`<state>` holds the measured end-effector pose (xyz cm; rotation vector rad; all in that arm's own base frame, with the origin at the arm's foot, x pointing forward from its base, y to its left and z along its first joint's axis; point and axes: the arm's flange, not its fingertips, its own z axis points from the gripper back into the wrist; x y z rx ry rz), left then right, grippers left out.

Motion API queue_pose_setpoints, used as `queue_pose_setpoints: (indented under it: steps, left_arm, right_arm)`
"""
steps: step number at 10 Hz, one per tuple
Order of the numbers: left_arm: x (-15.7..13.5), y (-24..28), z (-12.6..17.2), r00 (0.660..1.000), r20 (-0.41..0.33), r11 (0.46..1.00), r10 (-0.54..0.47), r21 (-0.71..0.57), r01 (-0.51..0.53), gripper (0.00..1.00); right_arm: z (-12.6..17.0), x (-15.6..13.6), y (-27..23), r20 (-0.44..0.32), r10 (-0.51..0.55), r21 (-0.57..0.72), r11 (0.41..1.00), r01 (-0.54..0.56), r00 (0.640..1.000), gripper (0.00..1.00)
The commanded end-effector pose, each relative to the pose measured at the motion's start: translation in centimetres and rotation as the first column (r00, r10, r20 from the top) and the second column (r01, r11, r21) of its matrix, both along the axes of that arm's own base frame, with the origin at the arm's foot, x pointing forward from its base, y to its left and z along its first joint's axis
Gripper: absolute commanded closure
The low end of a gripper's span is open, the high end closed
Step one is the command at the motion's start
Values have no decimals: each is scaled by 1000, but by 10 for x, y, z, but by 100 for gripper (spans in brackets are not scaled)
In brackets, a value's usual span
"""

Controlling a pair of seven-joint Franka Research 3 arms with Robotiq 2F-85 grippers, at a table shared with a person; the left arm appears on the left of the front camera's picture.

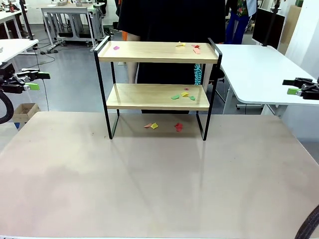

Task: Clean the shelf.
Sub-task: Pick up the Duster handed by the human.

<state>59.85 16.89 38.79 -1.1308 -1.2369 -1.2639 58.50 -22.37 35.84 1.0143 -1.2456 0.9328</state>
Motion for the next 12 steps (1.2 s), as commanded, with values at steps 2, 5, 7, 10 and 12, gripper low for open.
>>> queue_pose_setpoints:
  steps: [2,5,7,10,12]
  left_arm:
    - [-1,0,1,1000,9,1000,-3,4,3,0]
    - [-1,0,1,1000,9,1000,-3,4,3,0]
    - [-1,0,1,1000,9,1000,-3,4,3,0]
    - [-1,0,1,1000,9,1000,-3,4,3,0]
    - [-1,0,1,1000,9,1000,-3,4,3,0]
  right_arm:
    - [1,0,0,2,1,0,1000,-1,1000,0]
    - [1,0,0,2,1,0,1000,-1,1000,0]
    - [1,0,0,2,1,0,1000,-1,1000,0]
    - [1,0,0,2,1,0,1000,-1,1000,0]
    - [1,0,0,2,1,0,1000,-1,1000,0]
